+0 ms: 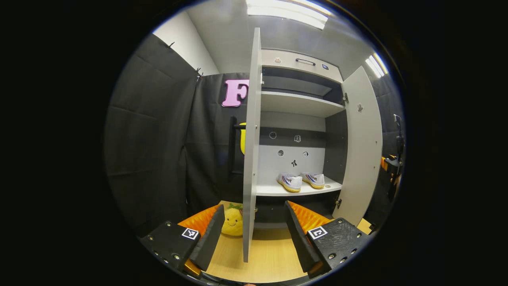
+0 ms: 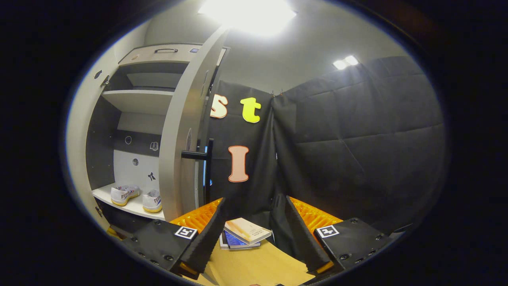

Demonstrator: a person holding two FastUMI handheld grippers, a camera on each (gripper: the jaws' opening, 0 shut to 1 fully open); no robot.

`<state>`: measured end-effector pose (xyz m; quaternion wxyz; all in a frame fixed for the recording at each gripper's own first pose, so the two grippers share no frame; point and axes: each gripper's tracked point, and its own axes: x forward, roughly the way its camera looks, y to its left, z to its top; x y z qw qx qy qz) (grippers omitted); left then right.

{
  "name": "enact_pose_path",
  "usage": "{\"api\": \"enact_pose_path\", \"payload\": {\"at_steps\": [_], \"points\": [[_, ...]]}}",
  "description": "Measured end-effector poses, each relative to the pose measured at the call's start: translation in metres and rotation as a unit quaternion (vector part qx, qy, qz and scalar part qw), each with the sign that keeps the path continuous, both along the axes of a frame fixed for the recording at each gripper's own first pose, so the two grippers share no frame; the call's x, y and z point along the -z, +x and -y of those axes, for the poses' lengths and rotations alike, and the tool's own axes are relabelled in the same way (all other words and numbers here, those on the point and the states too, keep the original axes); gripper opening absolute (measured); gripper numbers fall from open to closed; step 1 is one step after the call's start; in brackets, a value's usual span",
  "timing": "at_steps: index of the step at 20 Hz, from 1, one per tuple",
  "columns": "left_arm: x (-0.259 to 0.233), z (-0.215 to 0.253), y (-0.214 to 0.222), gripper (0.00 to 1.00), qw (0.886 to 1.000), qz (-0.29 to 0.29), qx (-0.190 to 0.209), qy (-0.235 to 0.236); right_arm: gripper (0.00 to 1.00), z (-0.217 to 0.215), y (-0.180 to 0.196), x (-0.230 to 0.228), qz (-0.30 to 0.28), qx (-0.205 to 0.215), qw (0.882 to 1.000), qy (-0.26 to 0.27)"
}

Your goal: Grab one shoe with the right hand and put it into the shoe cabinet, grab the other shoe with the left hand and put it into the shoe cabinet; then close the right door with the right hand and the left door with the left hand.

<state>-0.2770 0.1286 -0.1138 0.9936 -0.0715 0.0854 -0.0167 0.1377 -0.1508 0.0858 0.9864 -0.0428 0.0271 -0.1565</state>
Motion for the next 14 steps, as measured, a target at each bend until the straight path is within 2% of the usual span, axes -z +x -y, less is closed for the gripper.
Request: {"api": "enact_pose_path", "payload": {"at_steps": [6,11,12,13,14], "points": [[0.001,0.001,0.001,0.8,1.0,-0.002,0.0,-0.004,0.93,-0.045,0.0,0.0,0.003,-0.059,0.998,0.007],[0.0,-0.003,-0.001,0.8,1.0,-0.001,-0.004,-0.003,0.93,-0.062,0.002,0.0,0.004,-0.08,0.997,0.013],[-0.001,-0.005,-0.001,0.8,1.0,-0.001,-0.006,-0.003,0.89,-0.067,0.003,0.001,0.005,-0.088,0.996,0.015],[0.0,-0.006,-0.001,0.8,1.0,-0.001,-0.008,-0.004,0.93,-0.072,0.004,0.001,0.005,-0.097,0.995,0.018],[0.001,-0.008,-0.001,0.8,1.0,-0.002,-0.01,-0.004,0.93,-0.079,0.006,0.001,0.005,-0.107,0.994,0.022]]}}
